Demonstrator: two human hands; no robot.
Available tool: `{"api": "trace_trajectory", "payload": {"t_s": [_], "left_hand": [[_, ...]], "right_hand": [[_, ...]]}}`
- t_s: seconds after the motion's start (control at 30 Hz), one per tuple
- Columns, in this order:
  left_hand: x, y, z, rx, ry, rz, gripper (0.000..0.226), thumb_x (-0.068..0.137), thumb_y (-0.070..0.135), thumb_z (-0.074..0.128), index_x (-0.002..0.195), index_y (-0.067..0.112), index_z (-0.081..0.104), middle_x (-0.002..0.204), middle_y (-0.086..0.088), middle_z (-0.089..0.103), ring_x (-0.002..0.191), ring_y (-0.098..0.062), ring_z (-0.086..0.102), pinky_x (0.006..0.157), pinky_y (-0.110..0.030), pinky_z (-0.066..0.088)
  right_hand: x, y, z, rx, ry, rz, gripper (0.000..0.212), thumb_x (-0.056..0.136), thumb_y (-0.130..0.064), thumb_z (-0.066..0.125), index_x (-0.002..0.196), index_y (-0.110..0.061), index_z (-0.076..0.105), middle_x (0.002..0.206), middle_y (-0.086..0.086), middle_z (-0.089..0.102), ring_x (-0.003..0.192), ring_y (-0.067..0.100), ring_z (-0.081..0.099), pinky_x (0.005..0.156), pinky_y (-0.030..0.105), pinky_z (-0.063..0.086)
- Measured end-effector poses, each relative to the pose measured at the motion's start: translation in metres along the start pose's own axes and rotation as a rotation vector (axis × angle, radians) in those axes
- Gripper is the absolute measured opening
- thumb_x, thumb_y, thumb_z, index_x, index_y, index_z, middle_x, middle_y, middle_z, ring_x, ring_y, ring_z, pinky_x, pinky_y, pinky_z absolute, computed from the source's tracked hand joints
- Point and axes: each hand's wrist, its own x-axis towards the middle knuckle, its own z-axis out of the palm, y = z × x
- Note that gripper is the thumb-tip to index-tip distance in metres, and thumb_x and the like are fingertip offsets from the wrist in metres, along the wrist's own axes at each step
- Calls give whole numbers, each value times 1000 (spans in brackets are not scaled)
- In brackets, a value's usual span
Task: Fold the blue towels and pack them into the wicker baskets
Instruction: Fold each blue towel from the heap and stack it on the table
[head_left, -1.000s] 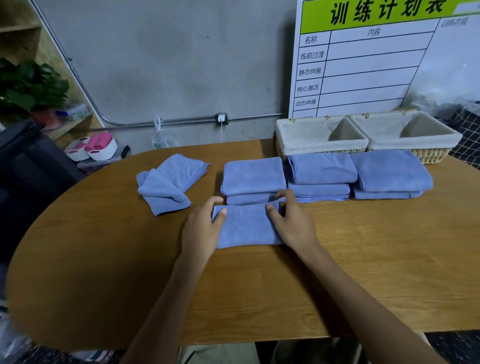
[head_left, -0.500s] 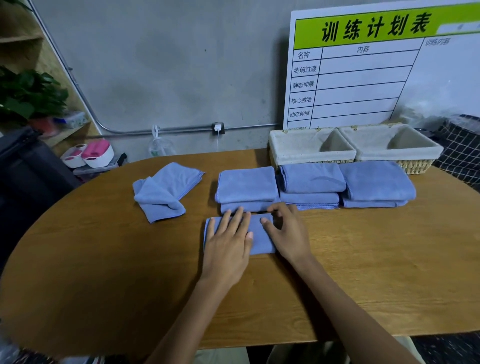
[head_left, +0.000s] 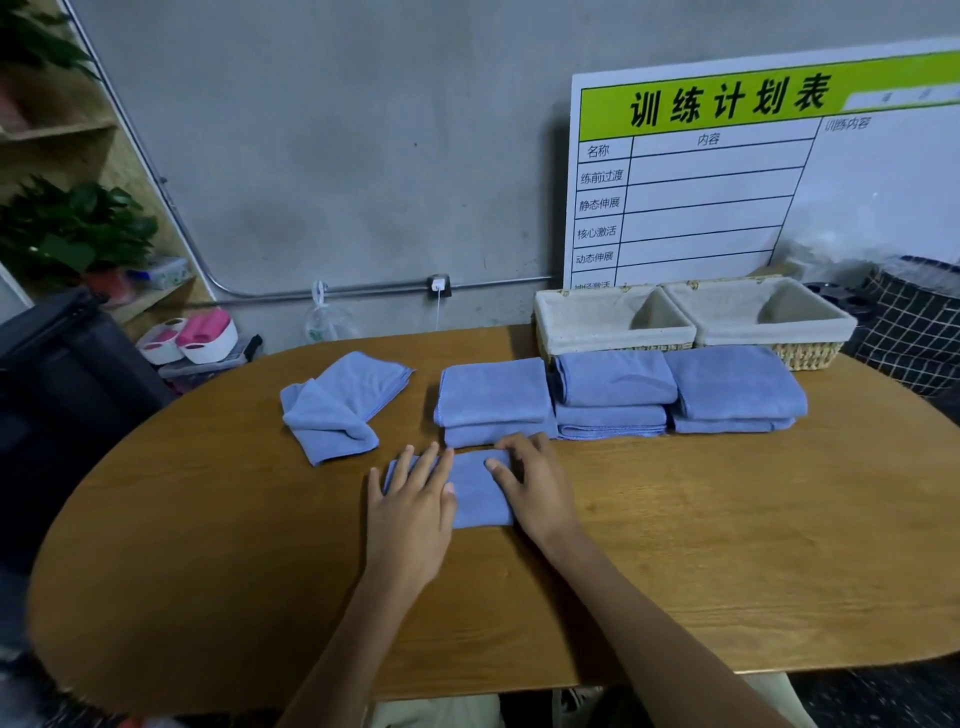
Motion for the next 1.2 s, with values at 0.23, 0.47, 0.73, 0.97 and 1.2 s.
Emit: {"api": "trace_trajectory", "payload": {"t_s": [0.23, 0.47, 0.73, 0.97, 1.2], "left_hand": [[11, -41, -3, -88, 24, 66, 55, 101, 34, 28, 153, 19, 41, 159, 3, 37, 150, -17, 29, 121, -51, 23], [39, -68, 1, -76, 43, -57, 75, 96, 53, -2, 154, 27, 38, 160, 4, 37, 148, -19, 31, 119, -50, 19], [96, -71, 8, -78, 3, 4, 77, 94, 55, -7, 154, 32, 36, 160, 6, 36, 149, -19, 28, 120, -49, 16], [114, -71, 16, -59, -10, 40, 79, 92, 55, -8, 155, 31, 34, 161, 7, 33, 150, -18, 25, 121, -49, 14], [120, -75, 8, -113, -8, 73, 51, 108, 46, 21, 154, 30, 36, 162, 7, 31, 150, -16, 24, 118, -48, 19]], "right_hand": [[13, -35, 58, 46, -10, -23, 28, 94, -34, 67, 114, -15, 66, 104, 5, 53, 85, 24, 59, 77, 40, 51], [17, -40, 67, 190, 70, -7, 15, 95, -29, 65, 106, -18, 66, 102, -2, 55, 88, 10, 56, 78, 22, 44], [12, -37, 61, 355, 213, -8, 15, 99, -19, 58, 86, -18, 65, 78, -4, 62, 76, 13, 58, 71, 27, 46], [15, -35, 62, 395, 214, 19, 18, 99, -21, 56, 83, -18, 63, 77, -4, 62, 77, 14, 59, 73, 32, 48], [15, -34, 64, 395, 199, 8, 15, 97, -22, 57, 84, -20, 62, 77, -6, 62, 76, 14, 59, 72, 33, 48]]}}
